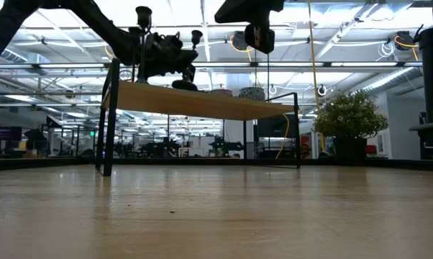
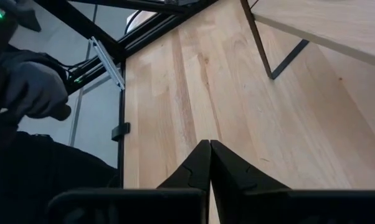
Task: Pick & Place candle stick holders
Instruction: Put the black candle holder on the shelf
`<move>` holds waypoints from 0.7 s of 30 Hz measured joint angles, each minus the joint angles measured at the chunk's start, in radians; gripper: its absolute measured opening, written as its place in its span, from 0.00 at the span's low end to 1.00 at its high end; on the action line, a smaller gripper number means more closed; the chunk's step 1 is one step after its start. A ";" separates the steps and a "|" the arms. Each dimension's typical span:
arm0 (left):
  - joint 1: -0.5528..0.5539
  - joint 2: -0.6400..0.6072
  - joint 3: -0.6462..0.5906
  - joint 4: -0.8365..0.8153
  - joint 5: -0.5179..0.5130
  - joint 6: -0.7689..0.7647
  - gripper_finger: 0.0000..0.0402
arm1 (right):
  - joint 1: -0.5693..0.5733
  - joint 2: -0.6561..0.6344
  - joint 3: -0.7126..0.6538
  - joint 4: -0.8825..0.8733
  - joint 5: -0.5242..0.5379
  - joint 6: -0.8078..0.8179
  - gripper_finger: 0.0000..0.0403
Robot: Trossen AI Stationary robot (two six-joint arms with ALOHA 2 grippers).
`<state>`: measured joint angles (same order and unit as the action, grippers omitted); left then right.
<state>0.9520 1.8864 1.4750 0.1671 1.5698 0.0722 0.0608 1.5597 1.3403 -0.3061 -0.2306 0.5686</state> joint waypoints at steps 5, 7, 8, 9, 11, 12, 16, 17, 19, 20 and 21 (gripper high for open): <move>-0.015 0.032 0.000 0.121 0.000 -0.084 0.03 | 0.000 0.000 0.000 0.000 0.002 0.022 0.00; -0.025 0.042 0.000 0.155 0.000 -0.109 0.03 | 0.000 0.000 0.000 0.001 0.002 0.029 0.00; -0.030 0.043 0.000 0.162 0.000 -0.119 0.03 | 0.000 0.000 0.000 0.002 0.003 0.035 0.00; -0.033 0.043 0.000 0.167 0.001 -0.128 0.03 | 0.000 0.000 0.000 0.003 0.004 0.042 0.00; -0.045 0.043 0.000 0.169 0.001 -0.129 0.03 | 0.000 0.000 0.000 0.003 0.023 0.048 0.00; -0.049 0.043 0.000 0.169 0.001 -0.129 0.03 | 0.000 0.000 0.000 0.003 0.025 0.048 0.00; -0.064 0.043 0.000 0.169 0.001 -0.135 0.03 | 0.000 0.000 0.000 0.003 0.025 0.048 0.00; -0.066 0.043 0.000 0.169 0.001 -0.140 0.03 | 0.000 0.000 0.000 0.003 0.025 0.048 0.00; -0.072 0.043 0.000 0.169 0.001 -0.153 0.03 | 0.000 0.000 0.000 0.003 0.025 0.048 0.00; -0.074 0.043 0.000 0.176 0.001 -0.160 0.03 | 0.000 0.000 0.000 0.003 0.025 0.047 0.00; -0.077 0.043 0.000 0.180 0.001 -0.164 0.03 | 0.000 0.000 0.000 0.003 0.025 0.047 0.00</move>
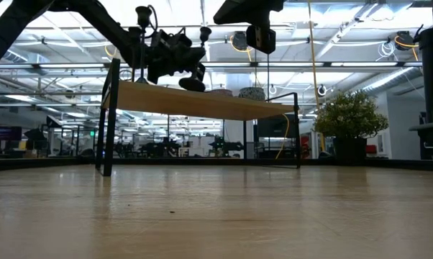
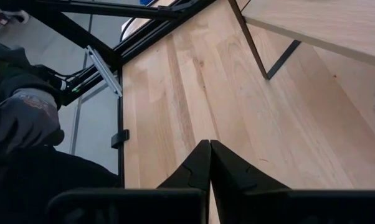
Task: Pick & Place candle stick holders
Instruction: Put the black candle holder on the shelf
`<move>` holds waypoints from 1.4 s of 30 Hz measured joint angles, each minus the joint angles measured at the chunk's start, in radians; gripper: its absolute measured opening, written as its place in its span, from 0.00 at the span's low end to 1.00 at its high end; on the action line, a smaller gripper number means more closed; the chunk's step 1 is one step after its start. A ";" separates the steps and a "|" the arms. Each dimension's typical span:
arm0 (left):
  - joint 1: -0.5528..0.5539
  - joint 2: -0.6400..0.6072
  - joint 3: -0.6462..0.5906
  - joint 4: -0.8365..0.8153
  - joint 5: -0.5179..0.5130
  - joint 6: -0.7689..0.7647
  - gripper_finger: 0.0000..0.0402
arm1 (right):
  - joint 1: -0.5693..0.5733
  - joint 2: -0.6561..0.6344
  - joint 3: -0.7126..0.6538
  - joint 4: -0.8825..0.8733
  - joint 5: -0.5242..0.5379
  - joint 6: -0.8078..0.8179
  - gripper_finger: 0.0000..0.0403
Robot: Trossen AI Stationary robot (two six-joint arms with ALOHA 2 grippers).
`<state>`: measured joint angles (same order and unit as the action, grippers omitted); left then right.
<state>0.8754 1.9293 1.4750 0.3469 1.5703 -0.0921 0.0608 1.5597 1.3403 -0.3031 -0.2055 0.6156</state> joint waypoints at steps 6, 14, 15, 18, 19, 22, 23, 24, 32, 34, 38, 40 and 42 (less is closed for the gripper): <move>-0.018 0.000 0.000 0.002 0.000 -0.022 0.03 | 0.000 0.000 0.000 0.000 0.000 -0.001 0.00; -0.036 0.000 0.000 0.003 0.000 -0.090 0.03 | 0.000 0.000 0.000 -0.015 -0.003 -0.006 0.00; -0.036 0.000 0.000 0.003 0.000 -0.100 0.03 | 0.000 0.000 0.000 -0.018 -0.003 -0.006 0.00; -0.036 0.000 0.000 0.003 0.000 -0.139 0.03 | 0.000 0.000 0.000 -0.021 -0.004 -0.007 0.00; -0.036 0.000 0.000 0.003 0.000 -0.155 0.03 | 0.000 0.000 0.000 -0.022 -0.003 -0.010 0.00; -0.036 0.000 0.000 0.003 0.000 -0.183 0.03 | 0.000 0.000 0.000 -0.024 -0.004 -0.025 0.00; -0.036 0.000 0.000 0.003 0.000 -0.191 0.03 | 0.000 0.000 0.000 -0.023 -0.004 -0.027 0.00; -0.036 0.000 0.000 0.003 0.000 -0.197 0.03 | 0.000 0.000 0.000 -0.023 -0.004 -0.028 0.00; -0.061 0.000 0.000 -0.023 0.000 -0.209 0.03 | 0.000 0.000 0.000 -0.024 -0.004 -0.029 0.00; -0.065 0.000 0.000 -0.033 0.000 -0.204 0.03 | 0.000 0.000 0.000 -0.024 -0.004 -0.029 0.00; -0.066 -0.001 0.000 -0.081 0.001 -0.199 0.03 | 0.000 0.000 0.000 -0.024 -0.004 -0.029 0.00; -0.065 -0.001 0.000 -0.109 0.000 -0.185 0.03 | 0.000 0.000 0.000 -0.024 -0.004 -0.029 0.00; -0.064 -0.002 0.000 -0.145 0.000 -0.160 0.03 | 0.000 0.000 0.000 -0.024 -0.004 -0.029 0.00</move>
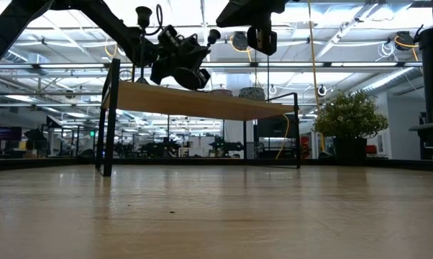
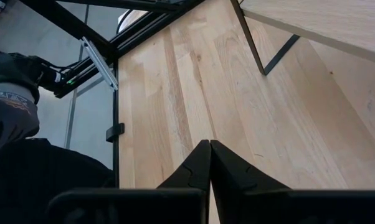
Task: Pick & Place candle stick holders
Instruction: Put the black candle holder on the shelf
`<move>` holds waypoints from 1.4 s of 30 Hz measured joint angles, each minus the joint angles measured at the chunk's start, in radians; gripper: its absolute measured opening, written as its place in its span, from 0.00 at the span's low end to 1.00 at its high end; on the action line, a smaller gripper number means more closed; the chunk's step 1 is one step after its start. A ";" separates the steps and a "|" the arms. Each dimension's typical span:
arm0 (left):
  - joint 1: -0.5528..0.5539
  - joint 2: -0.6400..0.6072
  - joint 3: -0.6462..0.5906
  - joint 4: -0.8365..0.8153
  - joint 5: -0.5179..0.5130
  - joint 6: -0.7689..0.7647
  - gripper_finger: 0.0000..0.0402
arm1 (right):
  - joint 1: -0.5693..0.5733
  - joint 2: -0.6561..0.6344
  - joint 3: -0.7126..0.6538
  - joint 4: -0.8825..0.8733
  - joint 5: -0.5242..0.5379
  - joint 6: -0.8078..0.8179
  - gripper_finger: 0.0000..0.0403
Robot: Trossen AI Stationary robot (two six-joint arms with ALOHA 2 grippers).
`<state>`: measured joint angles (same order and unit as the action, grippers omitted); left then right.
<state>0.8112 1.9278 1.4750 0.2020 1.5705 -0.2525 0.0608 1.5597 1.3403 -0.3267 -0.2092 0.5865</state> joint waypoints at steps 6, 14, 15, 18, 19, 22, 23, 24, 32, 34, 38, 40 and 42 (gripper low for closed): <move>-0.001 0.000 0.000 -0.149 -0.001 0.127 0.03 | 0.000 0.000 0.000 0.000 0.000 -0.004 0.00; -0.002 0.000 0.000 -0.209 0.000 0.191 0.03 | 0.000 0.000 0.000 0.000 0.001 -0.008 0.00; -0.003 0.000 0.000 -0.219 0.000 0.199 0.03 | 0.000 0.000 0.000 0.000 0.002 -0.008 0.00; -0.005 0.000 0.000 -0.253 0.000 0.240 0.03 | 0.000 0.000 0.000 0.000 0.003 -0.008 0.00; -0.005 0.000 0.000 -0.265 0.000 0.257 0.03 | 0.000 0.000 0.000 0.000 0.003 -0.008 0.00; -0.005 0.000 0.000 -0.325 0.000 0.322 0.03 | 0.000 0.000 0.000 0.000 0.003 -0.008 0.00; -0.005 0.000 0.000 -0.346 -0.001 0.346 0.03 | 0.000 0.000 0.000 0.000 0.003 -0.008 0.00; -0.005 0.000 0.000 -0.364 -0.001 0.368 0.03 | 0.000 0.000 0.000 0.000 0.003 -0.012 0.00; -0.006 -0.015 -0.001 -0.475 0.000 0.523 0.03 | 0.000 0.000 0.000 -0.001 0.004 -0.026 0.00; -0.010 -0.025 -0.001 -0.504 -0.001 0.567 0.03 | 0.000 0.000 0.000 0.000 0.004 -0.026 0.00; -0.011 -0.050 -0.001 -0.569 -0.001 0.657 0.03 | 0.000 0.000 0.000 0.000 0.004 -0.024 0.00; -0.010 -0.055 -0.001 -0.586 0.002 0.682 0.03 | 0.000 0.000 0.000 0.000 0.004 -0.024 0.00; -0.010 -0.055 -0.001 -0.598 0.001 0.693 0.03 | 0.000 0.000 0.000 0.000 0.004 -0.024 0.00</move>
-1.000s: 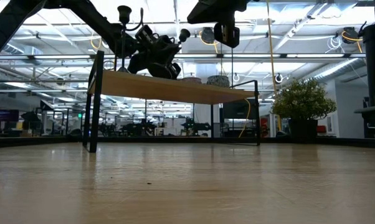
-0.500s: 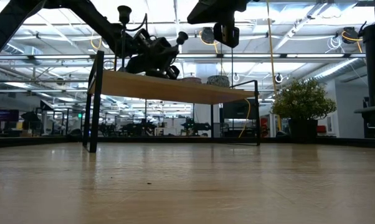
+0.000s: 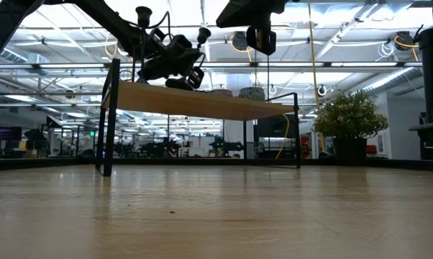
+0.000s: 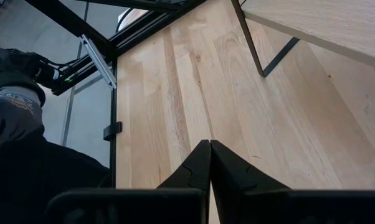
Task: Pick & Place candle stick holders
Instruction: Put the black candle holder on the shelf
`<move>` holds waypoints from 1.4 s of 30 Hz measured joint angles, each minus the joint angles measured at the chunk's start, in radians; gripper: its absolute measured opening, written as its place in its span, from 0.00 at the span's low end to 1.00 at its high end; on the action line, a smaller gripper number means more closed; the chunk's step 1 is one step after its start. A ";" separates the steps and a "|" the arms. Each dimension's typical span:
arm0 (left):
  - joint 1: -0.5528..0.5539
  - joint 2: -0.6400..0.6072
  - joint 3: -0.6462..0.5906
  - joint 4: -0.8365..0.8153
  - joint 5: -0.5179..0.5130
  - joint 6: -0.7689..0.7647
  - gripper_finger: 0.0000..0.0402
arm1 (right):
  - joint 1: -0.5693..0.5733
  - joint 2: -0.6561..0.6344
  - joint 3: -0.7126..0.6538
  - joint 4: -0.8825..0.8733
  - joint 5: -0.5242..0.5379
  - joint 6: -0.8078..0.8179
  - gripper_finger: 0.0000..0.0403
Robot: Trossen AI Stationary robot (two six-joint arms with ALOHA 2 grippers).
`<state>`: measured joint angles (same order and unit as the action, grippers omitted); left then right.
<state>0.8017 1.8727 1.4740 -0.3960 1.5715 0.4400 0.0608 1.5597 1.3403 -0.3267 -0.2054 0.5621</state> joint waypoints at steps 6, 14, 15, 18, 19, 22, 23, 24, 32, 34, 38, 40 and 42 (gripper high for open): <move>-0.006 0.000 0.000 -0.015 -0.002 0.031 0.03 | 0.000 0.000 0.000 0.000 0.000 0.002 0.00; -0.019 0.000 0.000 -0.099 -0.001 0.141 0.03 | 0.000 0.000 0.000 0.000 0.000 0.010 0.00; -0.019 0.000 0.000 -0.106 -0.002 0.150 0.03 | 0.000 0.000 0.000 0.000 0.000 0.012 0.00; -0.019 0.001 0.000 -0.127 -0.002 0.173 0.04 | 0.000 0.000 0.000 0.000 0.000 0.011 0.00; -0.019 0.001 0.000 -0.132 -0.002 0.182 0.03 | 0.000 0.000 0.000 0.000 0.000 0.011 0.00; -0.023 0.002 0.000 -0.133 -0.002 0.191 0.03 | 0.000 0.000 0.000 0.000 0.000 0.011 0.00; -0.024 0.002 0.000 -0.133 -0.002 0.195 0.03 | 0.000 0.000 0.000 0.000 0.000 0.011 0.00; -0.026 0.002 0.000 -0.133 -0.002 0.199 0.03 | 0.000 0.000 0.000 0.000 0.000 0.011 0.00; -0.030 0.002 0.000 -0.133 -0.001 0.218 0.03 | 0.000 0.000 0.000 0.001 0.003 0.014 0.00; -0.029 0.002 0.000 -0.133 -0.002 0.220 0.03 | 0.000 0.000 0.000 0.001 0.004 0.020 0.00; -0.029 0.002 0.000 -0.135 -0.002 0.220 0.04 | 0.000 0.000 0.000 0.001 0.023 0.021 0.00; -0.029 0.002 0.000 -0.140 -0.002 0.217 0.04 | 0.000 0.000 0.000 0.001 0.023 0.021 0.00; -0.029 0.002 0.000 -0.141 -0.002 0.213 0.04 | 0.000 0.000 0.000 0.001 0.023 0.021 0.00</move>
<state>0.7727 1.8748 1.4742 -0.5369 1.5693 0.6533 0.0605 1.5597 1.3403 -0.3260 -0.1829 0.5827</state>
